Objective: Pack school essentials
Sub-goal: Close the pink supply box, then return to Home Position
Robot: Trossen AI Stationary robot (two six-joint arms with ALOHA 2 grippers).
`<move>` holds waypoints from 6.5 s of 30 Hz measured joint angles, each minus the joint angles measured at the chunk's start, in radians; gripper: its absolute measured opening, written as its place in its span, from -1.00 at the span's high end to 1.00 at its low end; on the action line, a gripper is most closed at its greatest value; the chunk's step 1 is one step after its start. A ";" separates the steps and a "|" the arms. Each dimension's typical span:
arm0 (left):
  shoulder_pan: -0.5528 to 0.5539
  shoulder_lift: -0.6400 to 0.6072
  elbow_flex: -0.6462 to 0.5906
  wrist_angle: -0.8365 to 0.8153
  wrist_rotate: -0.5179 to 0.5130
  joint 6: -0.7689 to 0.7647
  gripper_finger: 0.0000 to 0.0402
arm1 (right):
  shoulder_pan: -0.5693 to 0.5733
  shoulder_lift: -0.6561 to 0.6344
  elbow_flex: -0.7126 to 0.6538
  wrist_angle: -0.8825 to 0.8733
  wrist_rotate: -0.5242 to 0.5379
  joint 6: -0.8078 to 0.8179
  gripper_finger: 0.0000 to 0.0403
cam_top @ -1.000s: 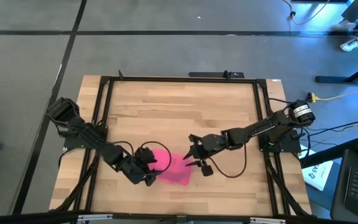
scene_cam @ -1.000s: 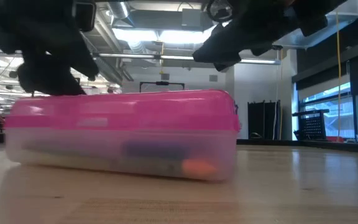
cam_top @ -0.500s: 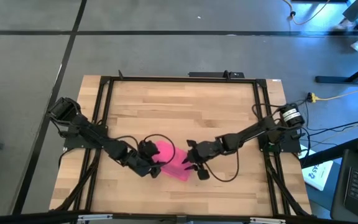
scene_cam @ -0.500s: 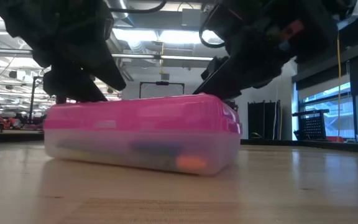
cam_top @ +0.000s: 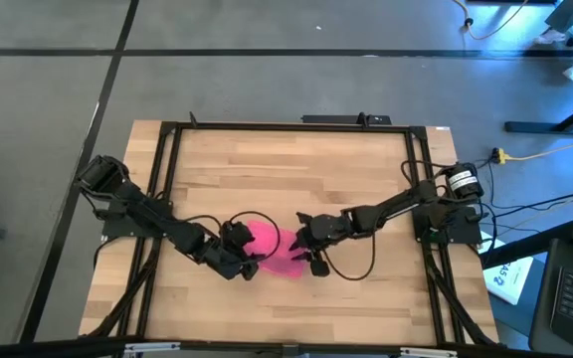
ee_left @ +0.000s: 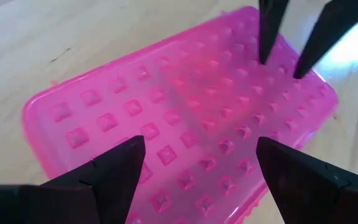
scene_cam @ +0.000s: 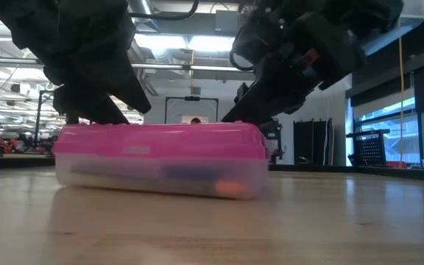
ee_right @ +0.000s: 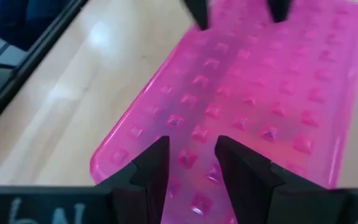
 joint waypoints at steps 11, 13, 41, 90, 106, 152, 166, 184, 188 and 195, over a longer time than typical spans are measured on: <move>0.004 0.001 0.000 0.001 -0.042 0.002 -0.54 | -0.127 -0.008 -0.001 -0.032 0.030 -0.012 0.29; 0.006 0.001 0.000 0.007 -0.046 0.004 -0.54 | -0.138 -0.025 -0.002 -0.043 0.030 -0.034 0.29; 0.001 -0.537 0.000 -0.230 -0.109 0.410 0.20 | -0.144 -0.304 -0.007 -0.089 -0.016 0.146 0.28; 0.001 -1.493 -0.548 0.040 -0.002 0.875 0.99 | -0.183 -1.148 -0.400 -0.147 -0.257 -0.022 0.95; 0.002 -1.567 -0.706 0.184 -0.002 0.969 0.99 | -0.183 -1.496 -0.606 -0.126 -0.161 -0.018 0.94; 0.002 -1.567 -0.761 0.245 -0.037 1.075 0.91 | -0.182 -1.821 -0.872 -0.114 0.040 -0.315 0.94; 0.002 -1.567 -0.760 0.245 -0.042 1.074 0.82 | -0.182 -1.821 -0.872 -0.234 0.109 -0.209 0.93; 0.002 -1.567 -0.760 0.246 -0.041 1.073 0.96 | -0.182 -1.821 -0.872 -0.233 0.109 -0.210 0.93; 0.002 -1.567 -0.760 0.246 -0.041 1.073 0.99 | -0.182 -1.821 -0.872 -0.233 0.109 -0.210 0.93; 0.002 -1.567 -0.760 0.246 -0.041 1.073 0.97 | -0.182 -1.821 -0.871 -0.233 0.109 -0.210 0.93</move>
